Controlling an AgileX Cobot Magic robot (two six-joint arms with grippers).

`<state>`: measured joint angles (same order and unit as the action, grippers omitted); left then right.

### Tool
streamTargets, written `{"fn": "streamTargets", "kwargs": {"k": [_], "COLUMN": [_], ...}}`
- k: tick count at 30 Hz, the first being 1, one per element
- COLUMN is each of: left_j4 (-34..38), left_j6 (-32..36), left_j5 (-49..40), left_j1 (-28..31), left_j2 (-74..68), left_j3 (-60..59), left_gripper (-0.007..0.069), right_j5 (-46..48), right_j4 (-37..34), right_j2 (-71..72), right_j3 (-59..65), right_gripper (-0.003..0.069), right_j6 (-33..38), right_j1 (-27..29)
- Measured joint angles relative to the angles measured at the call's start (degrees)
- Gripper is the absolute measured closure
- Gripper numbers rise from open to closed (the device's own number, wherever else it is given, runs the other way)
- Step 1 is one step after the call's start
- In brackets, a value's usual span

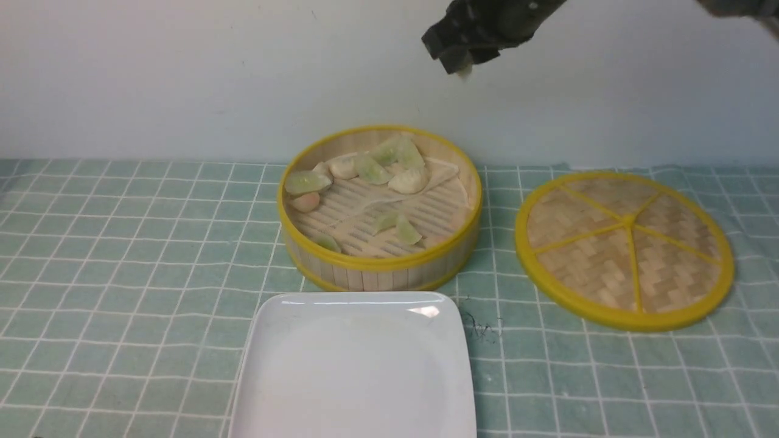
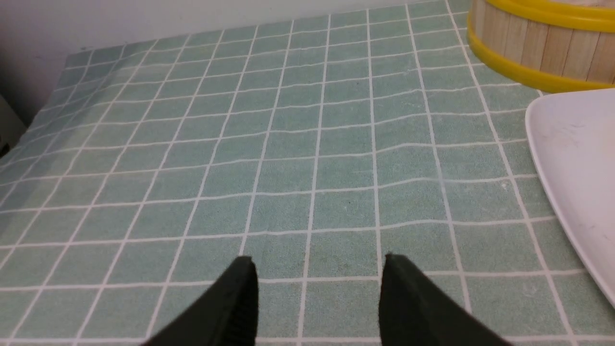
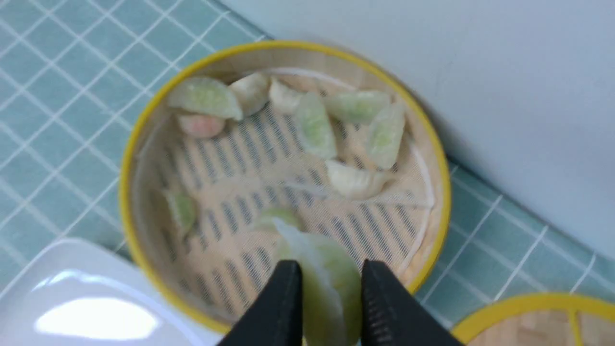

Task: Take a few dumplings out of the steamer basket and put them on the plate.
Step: Use the right arm to put the dumpling into the plate

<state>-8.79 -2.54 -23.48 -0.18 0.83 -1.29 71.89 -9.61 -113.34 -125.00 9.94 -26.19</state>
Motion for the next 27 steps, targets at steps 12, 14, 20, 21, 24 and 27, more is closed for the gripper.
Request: {"fn": "streamTargets", "kwargs": {"k": [12,14,20,21,24,27], "left_j4": [0.0,0.0,0.0,0.0,0.0,0.0], "left_j6": [0.0,0.0,0.0,0.0,0.0,0.0], "left_j5": [0.0,0.0,0.0,0.0,0.0,0.0], "left_j1": [0.0,0.0,0.0,0.0,0.0,0.0], "left_j2": [0.0,0.0,0.0,0.0,0.0,0.0], "left_j3": [0.0,0.0,0.0,0.0,0.0,0.0], "left_gripper": [0.0306,0.0306,0.0306,0.0306,0.0306,0.0306], "right_j5": [-5.1,-8.1,-13.1,-13.7,-14.5,-15.4], "right_j4": [-6.9,-7.0,-8.2,-8.4,-8.4,-8.1], "right_j2": [12.7,11.1,4.5,3.1,0.3,-1.4], "right_j3": [38.4,40.9,42.3,42.4,42.4,42.4], "right_gripper": [0.0524,0.0524,0.0524,0.0524,0.0519,0.0492], "right_j6": [5.2,5.3,4.9,4.7,4.4,4.4], "right_j1": [-8.2,-10.0,-11.5,-11.5,-11.5,-11.5]}}
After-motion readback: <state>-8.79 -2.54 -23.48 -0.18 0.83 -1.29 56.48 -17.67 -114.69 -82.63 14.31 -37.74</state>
